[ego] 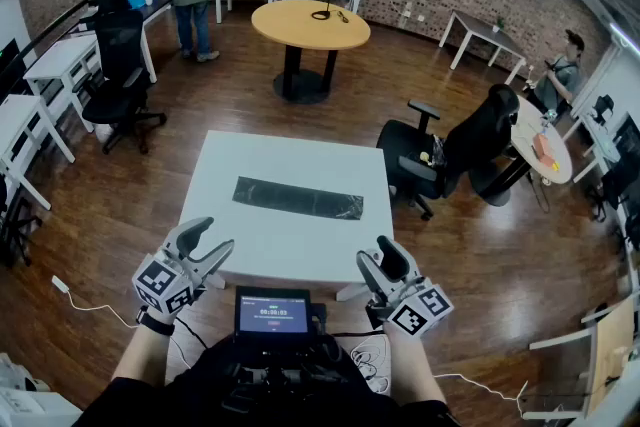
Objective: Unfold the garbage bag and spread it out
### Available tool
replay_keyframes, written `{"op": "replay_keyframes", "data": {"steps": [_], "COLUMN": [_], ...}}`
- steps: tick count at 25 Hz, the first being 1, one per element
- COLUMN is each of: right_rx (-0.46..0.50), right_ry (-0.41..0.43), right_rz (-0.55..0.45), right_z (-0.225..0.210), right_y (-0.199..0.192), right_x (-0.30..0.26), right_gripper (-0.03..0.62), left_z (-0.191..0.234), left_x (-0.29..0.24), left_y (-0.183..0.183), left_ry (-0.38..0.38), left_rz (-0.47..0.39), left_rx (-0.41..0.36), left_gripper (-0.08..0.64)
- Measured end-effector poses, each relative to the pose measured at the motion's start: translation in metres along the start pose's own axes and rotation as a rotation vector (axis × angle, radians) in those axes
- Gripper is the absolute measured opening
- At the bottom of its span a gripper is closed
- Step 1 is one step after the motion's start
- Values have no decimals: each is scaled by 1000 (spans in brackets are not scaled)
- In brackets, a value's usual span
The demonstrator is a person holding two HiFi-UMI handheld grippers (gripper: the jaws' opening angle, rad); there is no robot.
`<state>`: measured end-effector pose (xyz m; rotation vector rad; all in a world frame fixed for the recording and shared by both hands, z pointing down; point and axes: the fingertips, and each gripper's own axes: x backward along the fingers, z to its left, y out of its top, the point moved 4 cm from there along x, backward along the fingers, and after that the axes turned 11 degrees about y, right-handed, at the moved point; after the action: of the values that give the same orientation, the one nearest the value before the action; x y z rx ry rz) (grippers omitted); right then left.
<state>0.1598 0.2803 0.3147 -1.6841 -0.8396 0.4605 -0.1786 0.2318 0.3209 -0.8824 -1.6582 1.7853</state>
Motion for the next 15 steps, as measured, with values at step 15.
{"op": "replay_keyframes", "data": {"steps": [15], "right_rx": [62], "right_ry": [78], "right_rz": [-3], "right_z": [-13], "right_y": [16], "right_x": [10], "right_gripper": [275], "left_z": [-8], "left_x": [-12], "left_y": [-12], "left_ry": [47], "left_rz": [8], "left_rx": [-51], "left_gripper": [258]}}
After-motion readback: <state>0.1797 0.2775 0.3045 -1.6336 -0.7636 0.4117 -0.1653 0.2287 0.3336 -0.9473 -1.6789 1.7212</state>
